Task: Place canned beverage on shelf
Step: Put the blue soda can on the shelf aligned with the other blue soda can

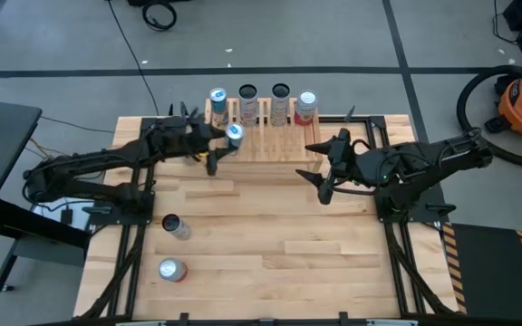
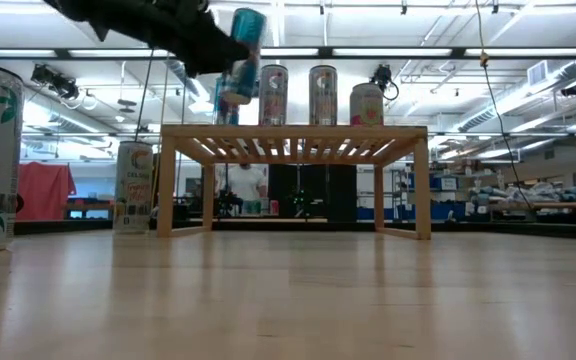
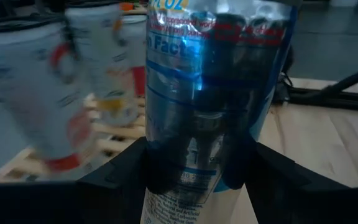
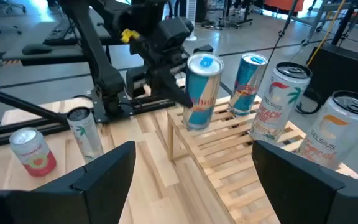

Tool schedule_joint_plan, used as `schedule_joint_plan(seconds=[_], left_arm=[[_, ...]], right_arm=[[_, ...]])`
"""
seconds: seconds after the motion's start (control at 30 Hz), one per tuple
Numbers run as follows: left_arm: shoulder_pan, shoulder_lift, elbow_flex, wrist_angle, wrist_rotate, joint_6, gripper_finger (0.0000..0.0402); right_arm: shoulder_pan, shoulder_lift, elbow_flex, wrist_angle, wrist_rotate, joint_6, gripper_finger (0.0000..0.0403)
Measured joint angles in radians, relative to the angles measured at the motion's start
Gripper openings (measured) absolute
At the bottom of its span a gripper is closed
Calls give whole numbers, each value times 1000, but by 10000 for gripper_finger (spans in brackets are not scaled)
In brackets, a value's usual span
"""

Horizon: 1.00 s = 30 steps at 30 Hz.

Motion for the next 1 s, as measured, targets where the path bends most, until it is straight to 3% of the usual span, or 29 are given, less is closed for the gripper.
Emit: schedule_joint_plan(seconds=[0.23,0.37,0.67,1.0], left_arm=[[132,-123,-181,166,163,-35,219],[186,-133,-224,184,251,-39,219],[303,-114,-306,356,344,-113,220],[313,-49,-311,363,366,-113,220]], right_arm=[[-3,4,0,0,14,0,332],[-5,6,0,-1,61,0,332],[-8,6,-1,-2,62,11,332],[-9,6,-1,-2,60,11,332]])
